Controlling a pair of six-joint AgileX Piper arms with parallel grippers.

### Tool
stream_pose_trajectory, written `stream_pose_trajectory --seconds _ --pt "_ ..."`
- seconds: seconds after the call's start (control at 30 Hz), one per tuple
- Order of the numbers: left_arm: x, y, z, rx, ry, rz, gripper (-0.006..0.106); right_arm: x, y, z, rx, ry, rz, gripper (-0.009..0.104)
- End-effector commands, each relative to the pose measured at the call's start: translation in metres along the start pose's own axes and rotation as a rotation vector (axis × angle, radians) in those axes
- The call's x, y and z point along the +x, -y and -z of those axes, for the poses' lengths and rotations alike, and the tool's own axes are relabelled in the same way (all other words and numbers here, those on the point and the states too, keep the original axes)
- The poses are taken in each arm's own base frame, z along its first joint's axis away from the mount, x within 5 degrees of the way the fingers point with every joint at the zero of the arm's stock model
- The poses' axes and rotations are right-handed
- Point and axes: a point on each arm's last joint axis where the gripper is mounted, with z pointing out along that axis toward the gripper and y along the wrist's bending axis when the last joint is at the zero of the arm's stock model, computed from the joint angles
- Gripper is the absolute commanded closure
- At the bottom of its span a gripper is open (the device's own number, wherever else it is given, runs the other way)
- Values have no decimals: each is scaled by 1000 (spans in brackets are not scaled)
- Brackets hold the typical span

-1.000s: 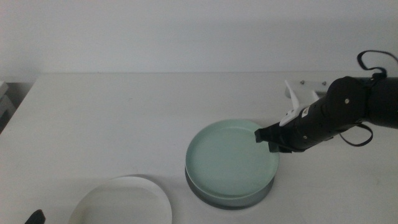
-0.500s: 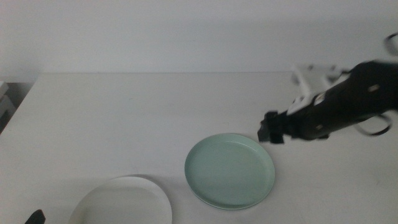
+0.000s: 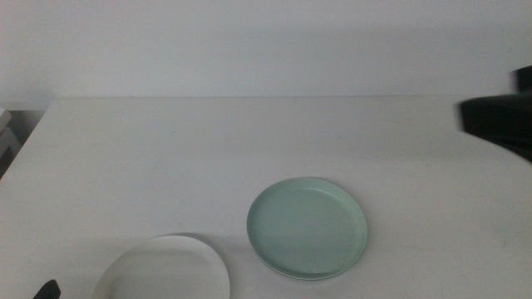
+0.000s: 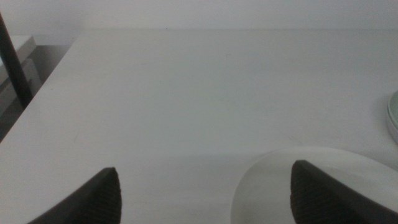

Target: Stack the three bowls on top of each other.

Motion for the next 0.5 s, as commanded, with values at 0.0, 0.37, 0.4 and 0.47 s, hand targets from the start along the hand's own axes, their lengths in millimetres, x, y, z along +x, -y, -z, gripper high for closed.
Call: stream_pose_trajectory --seconds 0.0,0.37,0.4,0.47 --pt "-6 -1 1 -7 84 13 12 -2 -8 35 4 138 44 29" --pt "-6 -1 1 -7 84 13 12 31 -18 77 7 250 61 30" --pt "-6 -1 1 -7 84 13 12 30 -18 77 9 257 61 30" --pt "-6 -1 1 -7 84 13 12 28 -17 77 12 269 60 30"
